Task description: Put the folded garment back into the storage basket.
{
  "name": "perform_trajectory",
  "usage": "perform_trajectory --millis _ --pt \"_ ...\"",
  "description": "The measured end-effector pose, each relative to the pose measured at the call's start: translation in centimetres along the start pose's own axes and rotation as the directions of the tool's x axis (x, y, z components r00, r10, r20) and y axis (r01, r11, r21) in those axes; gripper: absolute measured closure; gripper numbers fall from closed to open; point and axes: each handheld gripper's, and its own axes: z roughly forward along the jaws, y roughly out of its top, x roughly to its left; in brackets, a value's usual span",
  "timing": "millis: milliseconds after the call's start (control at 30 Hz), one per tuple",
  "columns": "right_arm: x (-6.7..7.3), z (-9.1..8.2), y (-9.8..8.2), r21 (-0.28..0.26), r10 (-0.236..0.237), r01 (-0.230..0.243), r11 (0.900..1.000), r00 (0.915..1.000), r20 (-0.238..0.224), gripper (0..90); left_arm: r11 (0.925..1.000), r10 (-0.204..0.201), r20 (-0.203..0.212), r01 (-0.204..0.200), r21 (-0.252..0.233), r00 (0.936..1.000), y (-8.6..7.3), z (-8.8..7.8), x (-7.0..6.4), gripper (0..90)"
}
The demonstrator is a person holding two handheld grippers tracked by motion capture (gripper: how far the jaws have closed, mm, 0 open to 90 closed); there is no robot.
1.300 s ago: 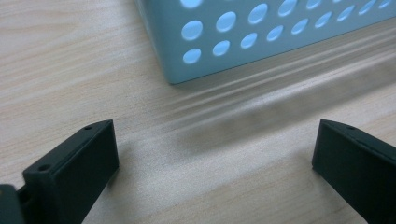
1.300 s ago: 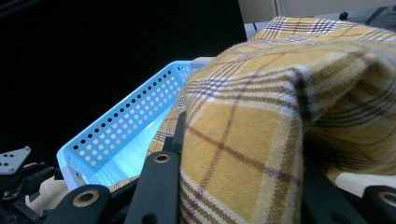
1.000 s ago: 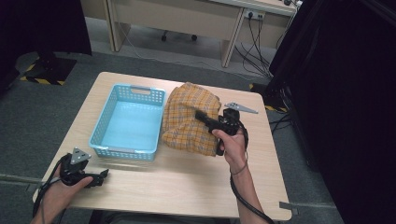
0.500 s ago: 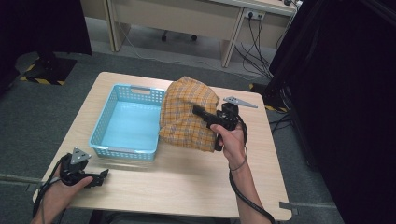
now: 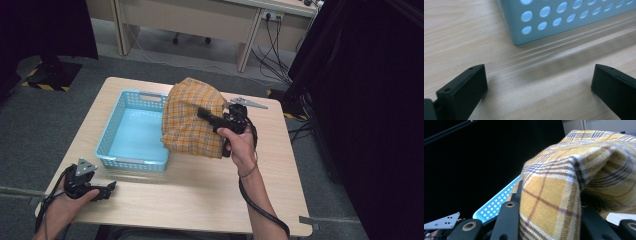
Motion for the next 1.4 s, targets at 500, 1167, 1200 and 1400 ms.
perform_trajectory --millis 500,1167,1200,1400 --pt "1.3 2.8 -0.1 0.026 0.011 -0.010 1.000 0.9994 -0.033 70.1 1.0000 0.000 0.000 0.000 0.000 1.0000 0.0 0.0 0.0 0.0" --pt "3.3 6.2 0.5 0.045 0.023 -0.020 0.999 0.9976 -0.066 69.8 1.0000 -0.001 0.000 0.001 -0.001 1.0000 0.0 0.0 0.0 0.0" --pt "3.4 6.4 0.5 0.046 0.023 -0.019 0.999 0.9975 -0.067 69.7 1.0000 -0.001 0.000 0.001 -0.001 1.0000 0.0 0.0 0.0 0.0" --pt "3.9 8.0 0.5 0.062 0.023 -0.019 0.998 0.9974 -0.068 69.6 1.0000 -0.003 -0.003 0.003 -0.001 1.0000 0.0 0.0 0.0 0.0"
